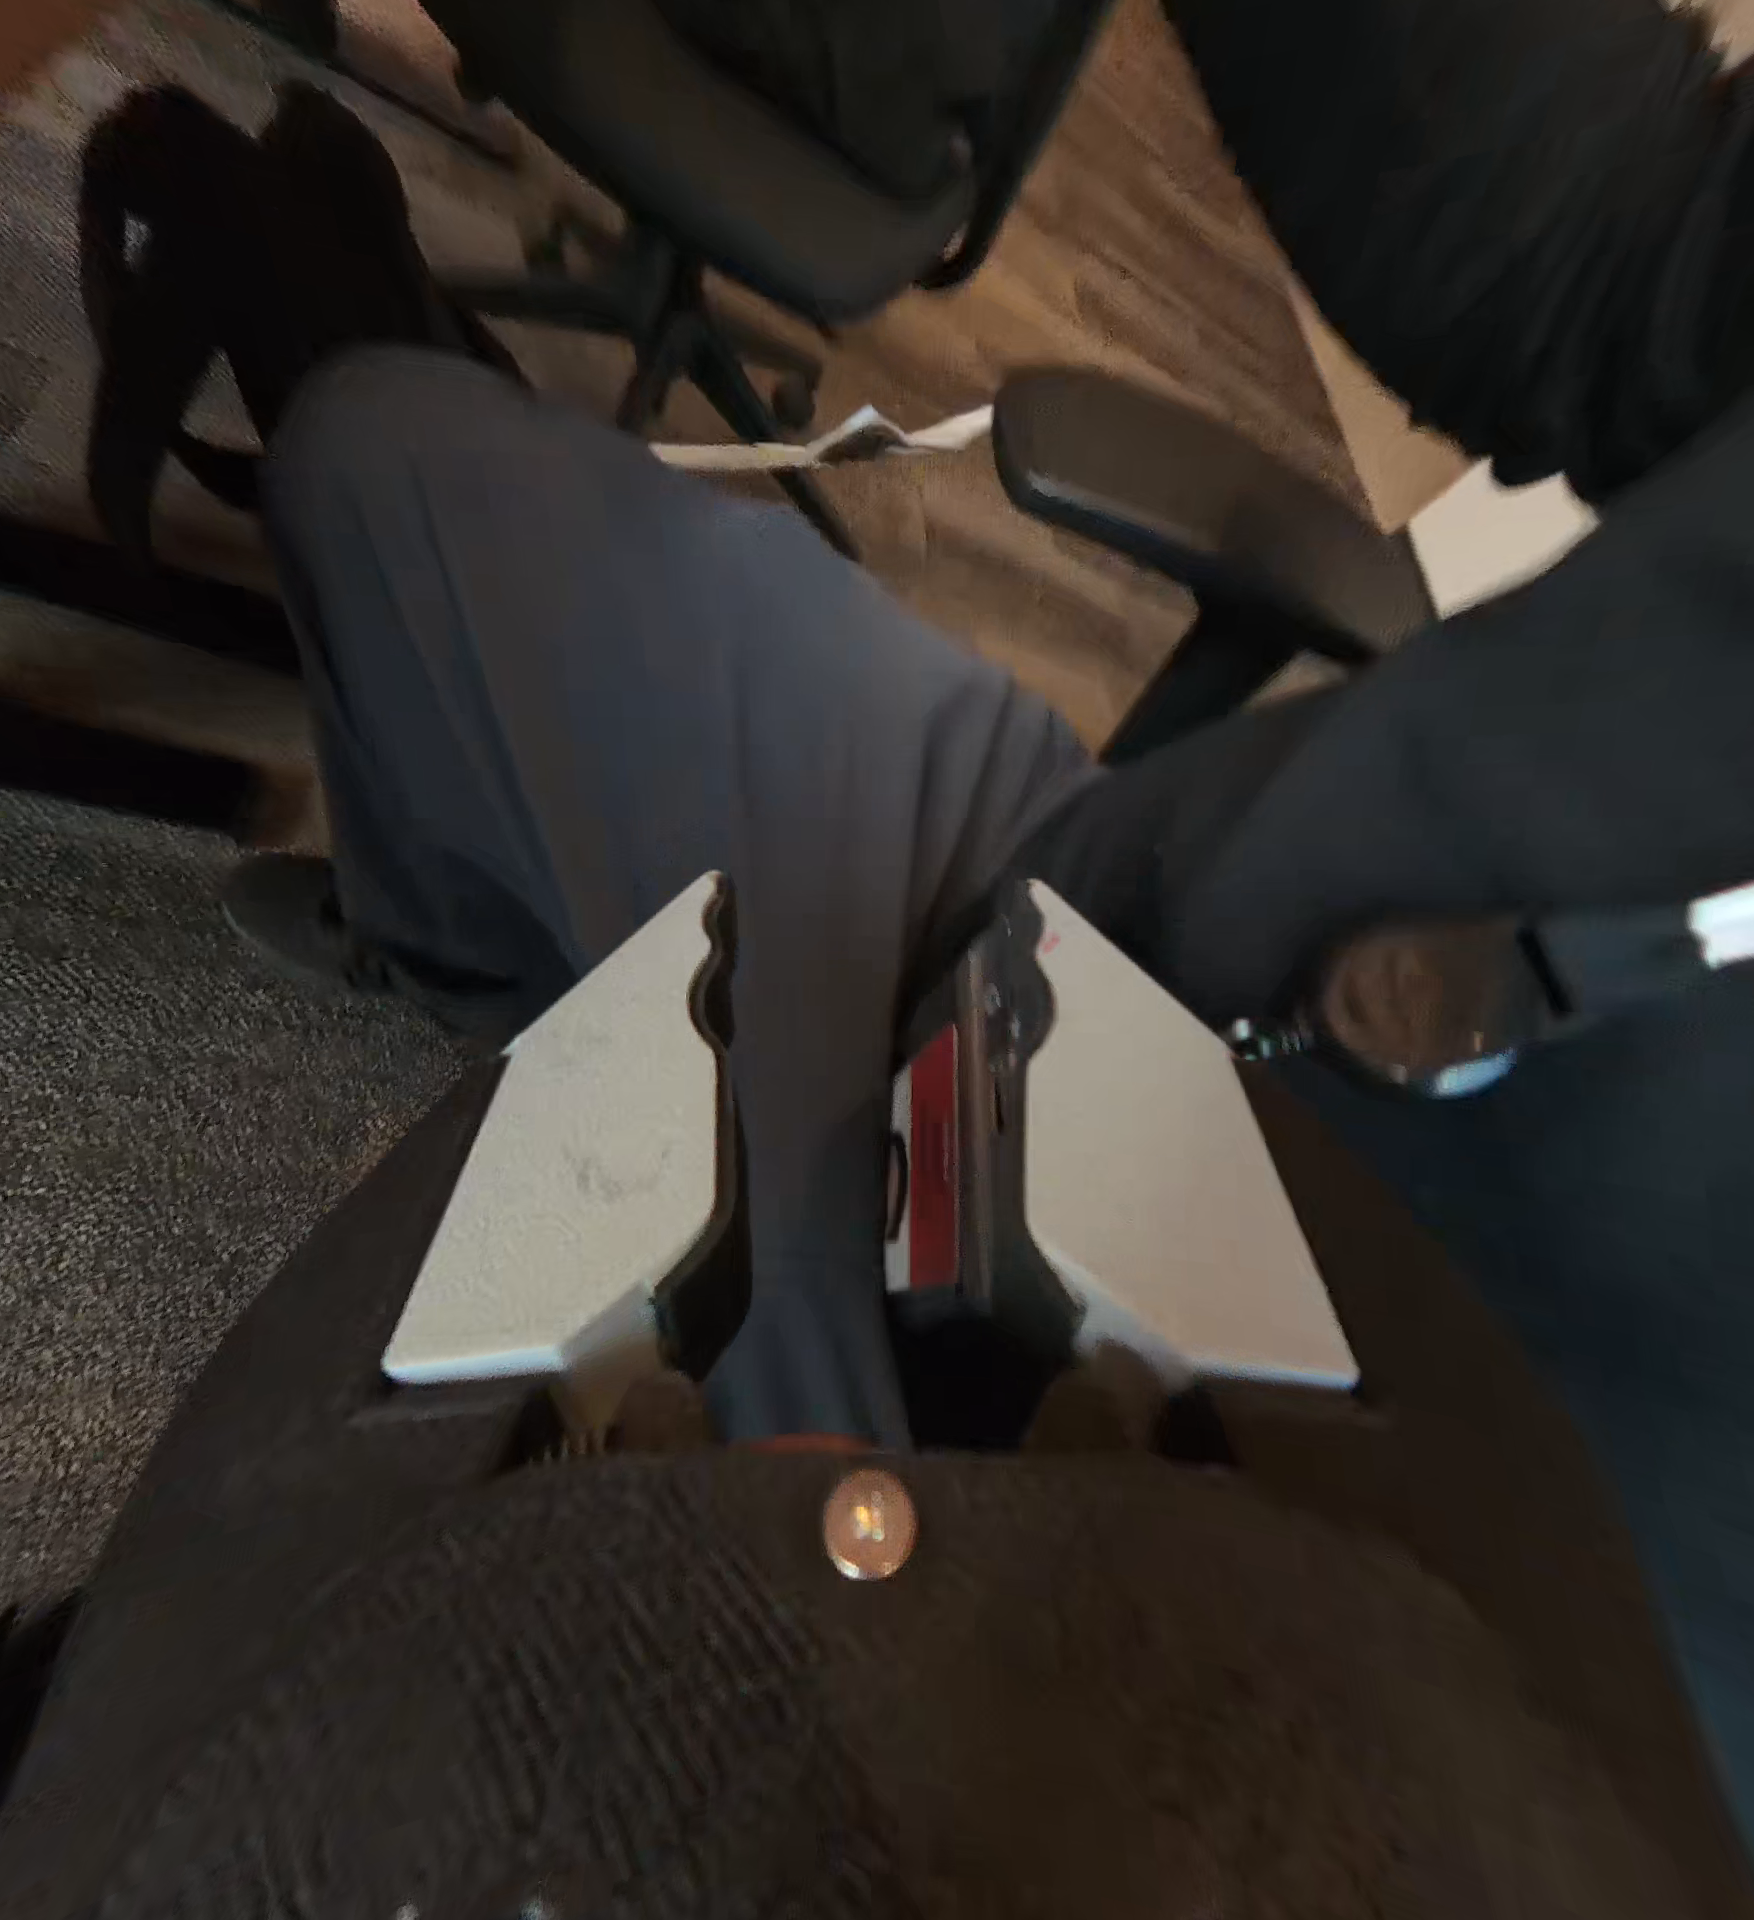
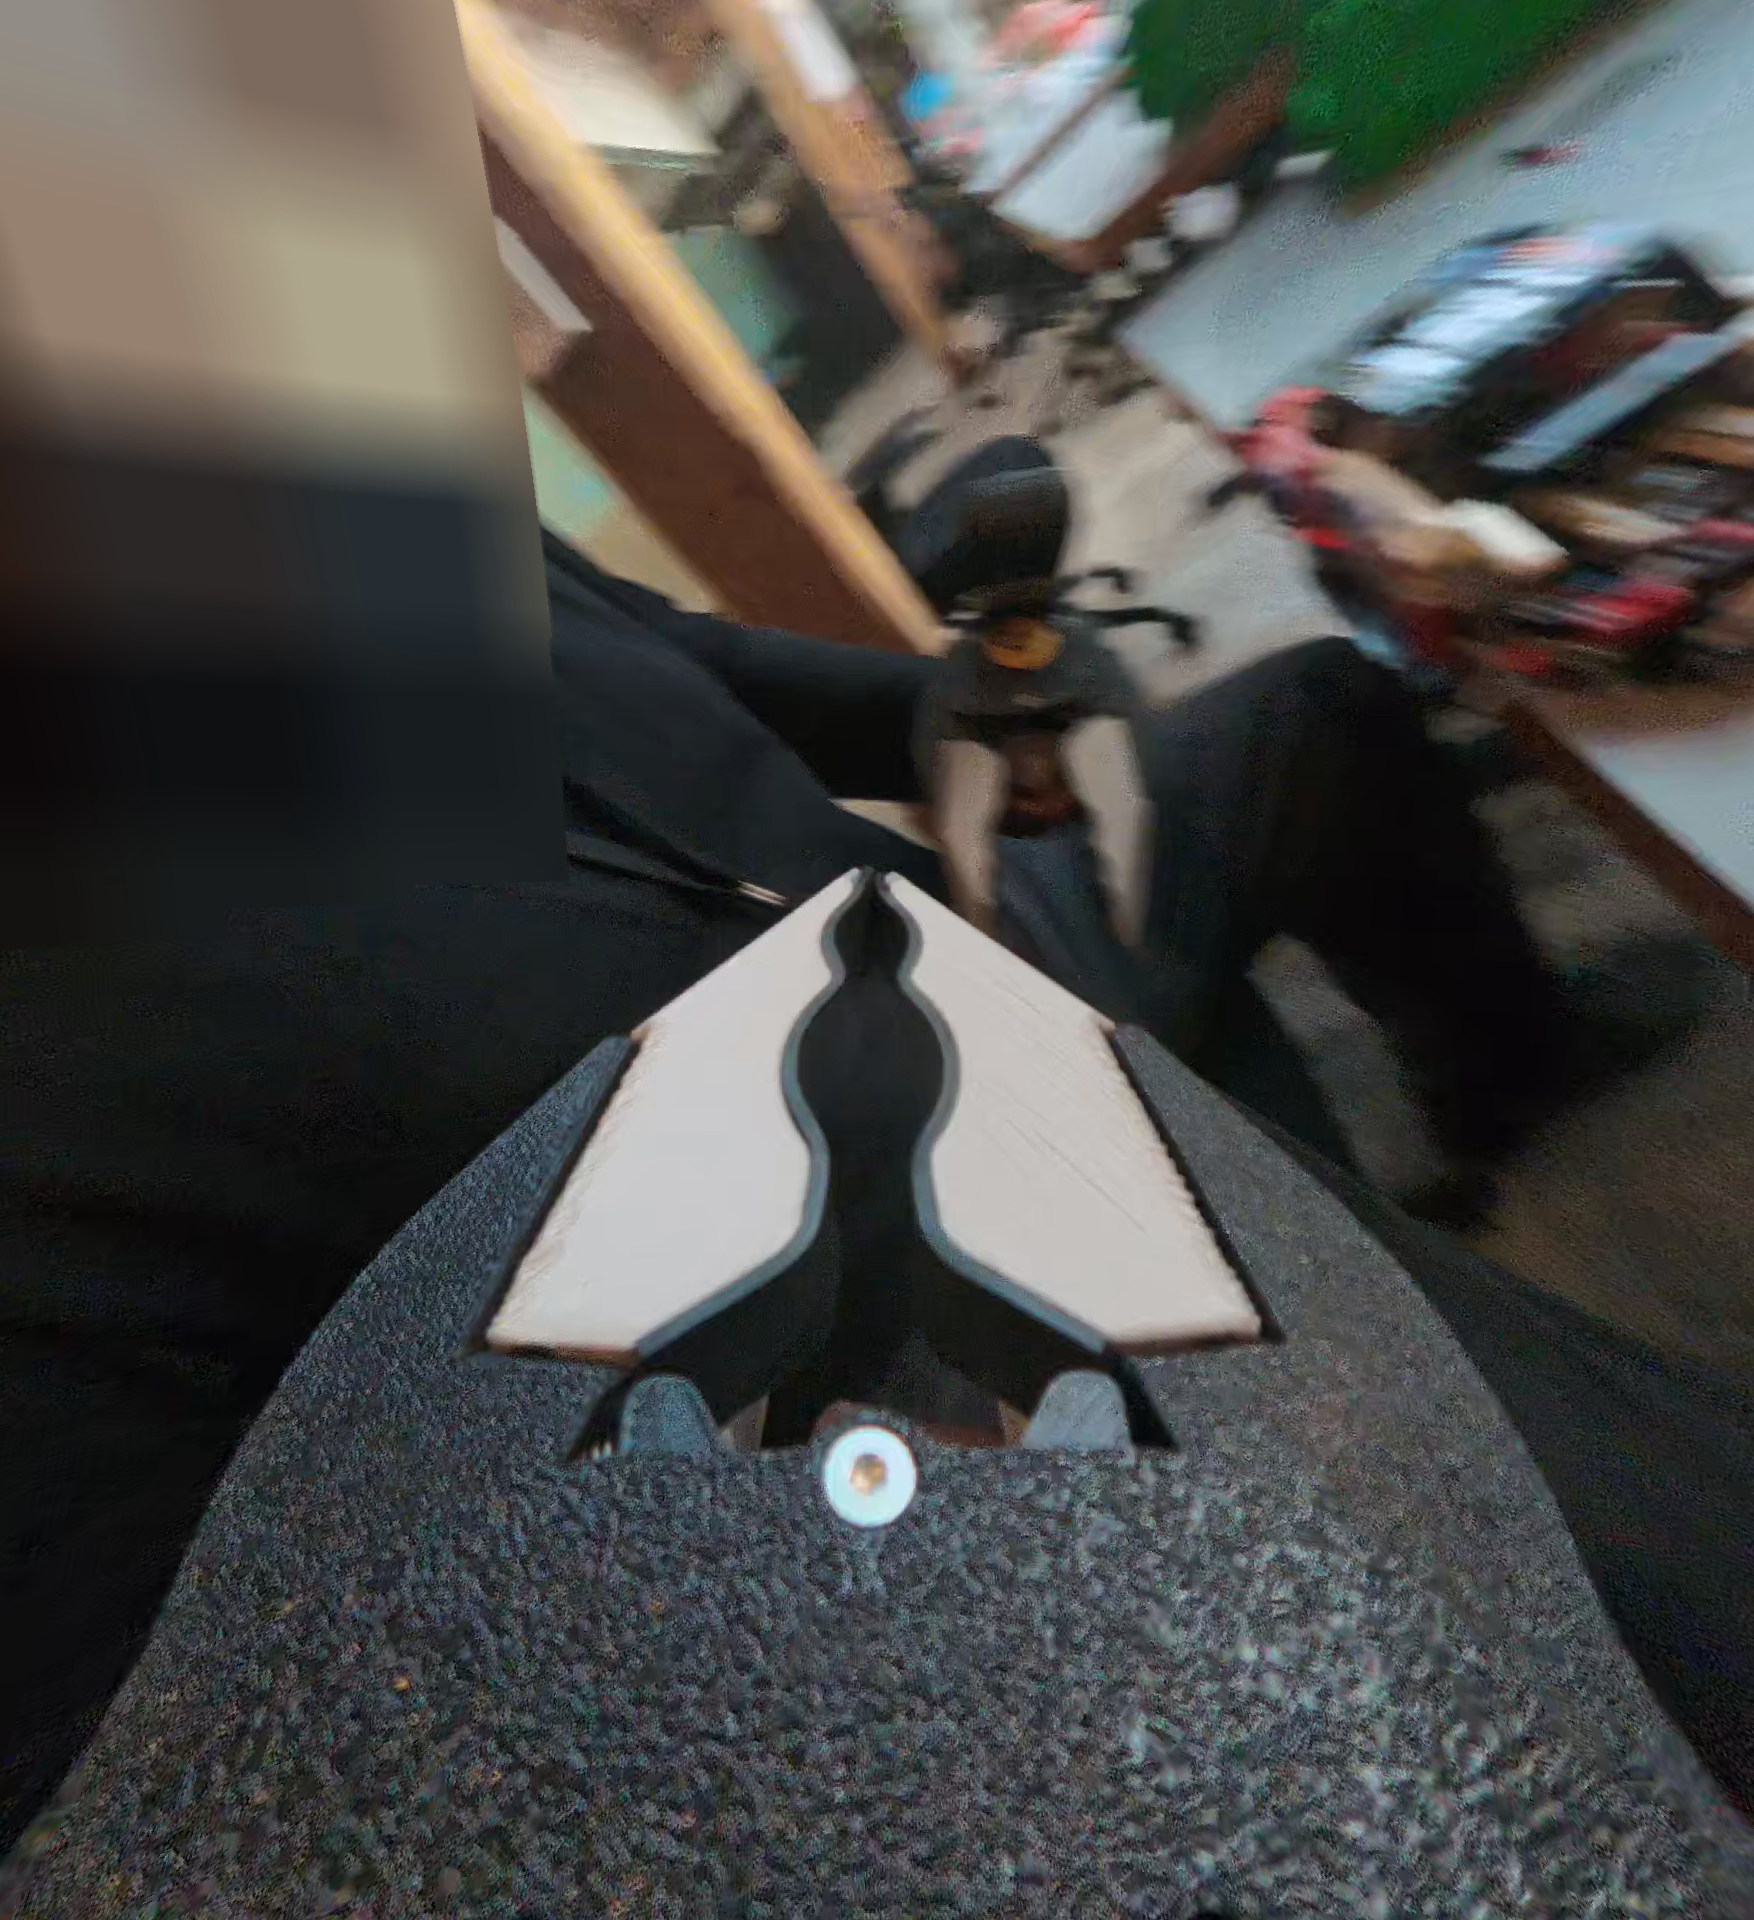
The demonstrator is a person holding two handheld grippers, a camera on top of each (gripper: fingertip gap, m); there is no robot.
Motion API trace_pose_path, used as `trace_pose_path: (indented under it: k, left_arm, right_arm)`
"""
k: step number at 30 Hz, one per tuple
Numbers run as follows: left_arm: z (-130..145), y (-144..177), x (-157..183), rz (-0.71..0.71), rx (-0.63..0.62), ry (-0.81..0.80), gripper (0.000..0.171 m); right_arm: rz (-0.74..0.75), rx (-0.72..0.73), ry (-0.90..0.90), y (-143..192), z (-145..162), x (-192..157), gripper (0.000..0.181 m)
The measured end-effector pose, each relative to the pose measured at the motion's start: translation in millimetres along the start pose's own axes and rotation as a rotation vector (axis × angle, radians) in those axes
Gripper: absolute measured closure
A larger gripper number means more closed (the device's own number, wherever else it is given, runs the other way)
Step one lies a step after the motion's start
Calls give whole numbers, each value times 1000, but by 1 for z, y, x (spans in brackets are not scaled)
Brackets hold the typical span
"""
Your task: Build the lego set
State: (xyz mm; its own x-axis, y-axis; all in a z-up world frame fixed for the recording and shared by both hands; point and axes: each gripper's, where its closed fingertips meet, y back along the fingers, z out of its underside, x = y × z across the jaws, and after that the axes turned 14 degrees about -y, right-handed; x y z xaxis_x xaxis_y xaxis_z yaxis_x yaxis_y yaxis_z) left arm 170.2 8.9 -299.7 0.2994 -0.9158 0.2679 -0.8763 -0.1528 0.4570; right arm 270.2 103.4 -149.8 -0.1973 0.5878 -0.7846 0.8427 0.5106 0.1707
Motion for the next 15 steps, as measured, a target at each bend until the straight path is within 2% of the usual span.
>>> trace_pose_path:
  k: [2, 3, 4, 5, 7, 9, 12, 14, 15]
  left_arm:
    - [19, -1, 7, 2, -17, -31, 125]
    - [22, -3, 7, 6, -6, -18, 122]
    - [21, -5, 4, 11, 8, 19, 121]
    - [20, -8, 1, 21, 6, 55, 121]
    - [16, -13, -6, 28, -19, 68, 121]
    - [11, -21, -14, -4, -48, 21, 121]
    - [-3, -37, -16, -25, -108, -67, 118]
    - [-18, -51, -18, -63, -134, -148, 114]
    - [-25, -59, -20, -88, -144, -189, 111]
  right_arm:
    - [498, 130, 26, 92, 19, 62, 181]
    - [681, 197, -8, 139, 35, 84, 181]
    - [797, 248, -62, 175, 57, 100, 180]
    - [846, 297, -111, 197, 80, 112, 168]
    - [873, 393, -185, 216, 124, 138, 159]
    - [960, 411, -291, 231, 180, 180, 144]
    - [1064, 443, -435, 248, 258, 234, 142]
    - [1105, 479, -486, 254, 297, 254, 142]
    - [1174, 477, -492, 262, 318, 262, 142]
